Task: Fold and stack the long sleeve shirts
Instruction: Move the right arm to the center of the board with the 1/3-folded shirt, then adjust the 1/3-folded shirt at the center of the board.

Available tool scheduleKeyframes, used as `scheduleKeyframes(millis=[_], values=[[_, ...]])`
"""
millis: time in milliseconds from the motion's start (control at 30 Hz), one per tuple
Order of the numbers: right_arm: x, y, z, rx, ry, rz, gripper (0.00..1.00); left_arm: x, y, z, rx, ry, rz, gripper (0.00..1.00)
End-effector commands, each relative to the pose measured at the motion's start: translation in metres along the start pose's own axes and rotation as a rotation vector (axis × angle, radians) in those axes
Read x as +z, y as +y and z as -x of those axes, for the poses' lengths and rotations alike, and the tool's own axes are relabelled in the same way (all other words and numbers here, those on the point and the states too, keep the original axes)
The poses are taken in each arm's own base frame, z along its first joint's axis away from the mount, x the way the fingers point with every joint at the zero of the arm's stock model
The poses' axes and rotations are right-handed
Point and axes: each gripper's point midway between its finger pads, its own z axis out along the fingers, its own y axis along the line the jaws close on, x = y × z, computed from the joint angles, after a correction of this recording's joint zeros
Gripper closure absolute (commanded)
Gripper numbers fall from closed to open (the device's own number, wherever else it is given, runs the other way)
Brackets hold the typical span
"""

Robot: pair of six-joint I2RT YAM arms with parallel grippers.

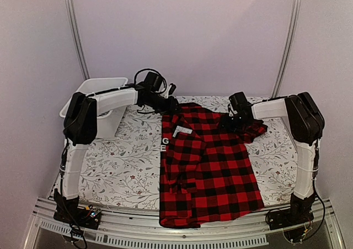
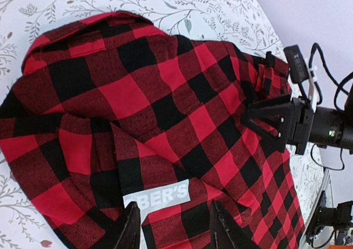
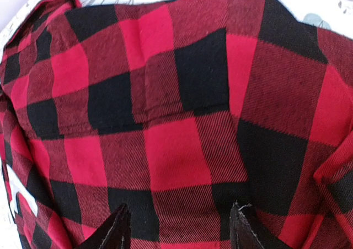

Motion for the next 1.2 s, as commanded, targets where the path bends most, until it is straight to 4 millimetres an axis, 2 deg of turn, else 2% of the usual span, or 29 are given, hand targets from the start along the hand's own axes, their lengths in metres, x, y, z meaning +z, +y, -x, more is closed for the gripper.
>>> scheduleKeyframes(millis=[0, 167, 300, 367, 467, 533, 667, 900, 1167], values=[[0.024, -0.03, -0.004, -0.015, 0.082, -0.069, 0.39, 0.014, 0.005, -0.009, 0.003, 0.02, 0.023, 0.57], [0.02, -0.012, 0.018, -0.072, 0.061, -0.047, 0.31, 0.037, 0.016, -0.01, -0.004, 0.04, 0.037, 0.57], [0.002, 0.01, 0.027, -0.137, 0.031, -0.048, 0.27, 0.052, 0.025, -0.006, -0.005, 0.037, 0.056, 0.57], [-0.009, 0.022, 0.025, -0.171, 0.013, -0.055, 0.27, 0.056, 0.032, -0.003, -0.006, 0.025, 0.086, 0.57], [-0.03, 0.044, 0.018, -0.196, -0.007, -0.017, 0.28, 0.061, 0.038, -0.001, -0.006, 0.012, 0.107, 0.57], [-0.038, 0.053, 0.005, -0.204, 0.001, 0.007, 0.29, 0.064, 0.041, -0.001, -0.013, 0.012, 0.109, 0.57], [-0.044, 0.07, -0.021, -0.217, 0.028, 0.049, 0.32, 0.072, 0.044, -0.006, -0.026, 0.022, 0.098, 0.57], [-0.035, 0.082, -0.057, -0.236, 0.088, 0.08, 0.36, 0.079, 0.045, -0.009, -0.039, 0.025, 0.08, 0.59], [-0.025, 0.085, -0.07, -0.232, 0.121, 0.091, 0.4, 0.085, 0.037, -0.007, -0.048, 0.019, 0.025, 0.67]])
